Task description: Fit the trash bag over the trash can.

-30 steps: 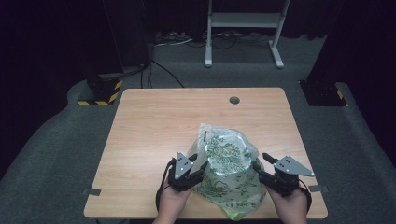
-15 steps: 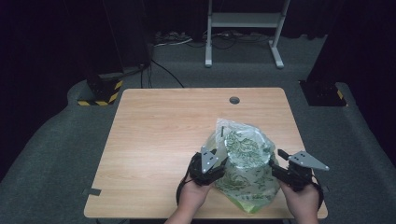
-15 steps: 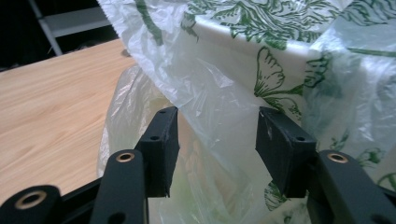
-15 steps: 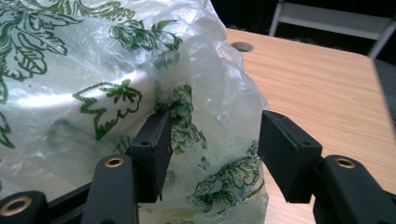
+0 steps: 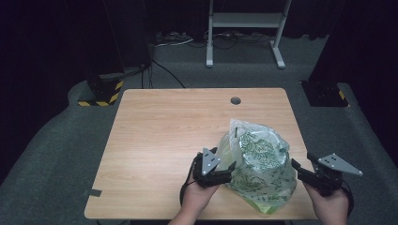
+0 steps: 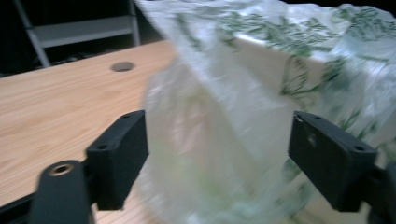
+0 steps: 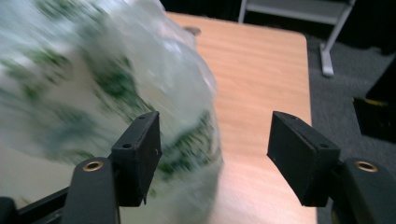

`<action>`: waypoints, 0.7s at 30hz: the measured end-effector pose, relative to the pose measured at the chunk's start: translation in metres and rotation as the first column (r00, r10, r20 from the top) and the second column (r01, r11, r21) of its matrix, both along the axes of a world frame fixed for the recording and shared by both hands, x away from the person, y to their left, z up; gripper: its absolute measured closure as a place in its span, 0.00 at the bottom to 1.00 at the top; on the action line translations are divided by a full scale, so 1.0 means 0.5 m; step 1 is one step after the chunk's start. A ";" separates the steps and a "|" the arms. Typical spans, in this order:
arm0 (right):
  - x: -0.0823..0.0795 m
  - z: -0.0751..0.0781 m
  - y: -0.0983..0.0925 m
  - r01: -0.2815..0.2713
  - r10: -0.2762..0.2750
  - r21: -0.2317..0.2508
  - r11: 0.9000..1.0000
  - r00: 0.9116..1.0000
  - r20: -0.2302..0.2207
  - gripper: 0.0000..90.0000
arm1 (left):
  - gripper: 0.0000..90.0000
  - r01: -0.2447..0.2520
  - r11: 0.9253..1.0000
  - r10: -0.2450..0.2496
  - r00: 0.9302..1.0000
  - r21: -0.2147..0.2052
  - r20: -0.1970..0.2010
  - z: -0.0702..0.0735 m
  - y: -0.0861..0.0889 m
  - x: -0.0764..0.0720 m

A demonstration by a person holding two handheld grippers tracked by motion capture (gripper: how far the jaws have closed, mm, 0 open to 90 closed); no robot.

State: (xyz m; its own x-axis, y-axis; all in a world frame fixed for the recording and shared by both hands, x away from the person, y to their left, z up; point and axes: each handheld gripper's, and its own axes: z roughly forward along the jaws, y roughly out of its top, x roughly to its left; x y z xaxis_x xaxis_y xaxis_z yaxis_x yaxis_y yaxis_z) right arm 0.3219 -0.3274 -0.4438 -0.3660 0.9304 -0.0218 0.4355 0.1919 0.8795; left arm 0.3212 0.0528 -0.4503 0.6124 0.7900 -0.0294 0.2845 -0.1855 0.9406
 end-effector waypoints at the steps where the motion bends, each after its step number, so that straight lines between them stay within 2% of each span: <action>1: 0.000 -0.006 -0.005 0.005 -0.006 -0.005 1.000 1.000 -0.010 0.37 | 0.19 -0.006 1.000 0.006 1.000 0.002 0.002 -0.003 0.018 -0.004; 3: -0.001 -0.019 -0.011 0.014 -0.014 -0.009 1.000 0.999 -0.033 0.36 | 0.17 -0.025 0.999 0.025 1.000 0.020 -0.008 -0.017 0.057 -0.008; 5: 0.000 -0.033 -0.014 0.020 -0.021 -0.013 1.000 0.998 -0.059 0.35 | 0.16 -0.041 0.999 0.043 0.997 0.036 -0.062 -0.038 0.099 -0.006; 7: 0.004 -0.044 -0.017 0.021 -0.022 -0.015 1.000 0.995 -0.096 0.33 | 0.16 -0.074 0.995 0.080 0.993 0.073 -0.092 -0.060 0.140 -0.007; 10: 0.014 -0.052 -0.019 0.031 -0.034 -0.021 0.999 0.985 -0.167 0.29 | 0.12 -0.114 0.982 0.135 0.982 0.152 -0.130 -0.087 0.196 -0.011; 13: 0.026 -0.052 -0.018 0.035 -0.043 -0.036 0.999 0.970 -0.238 0.27 | 0.10 -0.134 0.971 0.170 0.970 0.200 -0.173 -0.109 0.242 -0.015; 16: 0.039 -0.054 -0.015 0.039 -0.054 -0.056 0.998 0.947 -0.317 0.24 | 0.10 -0.142 0.960 0.195 0.957 0.243 -0.213 -0.128 0.274 -0.020; 20: 0.054 -0.054 -0.011 0.059 -0.089 -0.084 0.995 0.898 -0.430 0.23 | 0.09 -0.149 0.951 0.222 0.939 0.269 -0.264 -0.146 0.300 -0.021; 21: 0.057 -0.051 -0.010 0.059 -0.094 -0.092 0.994 0.888 -0.449 0.22 | 0.09 -0.148 0.948 0.227 0.935 0.282 -0.272 -0.149 0.305 -0.021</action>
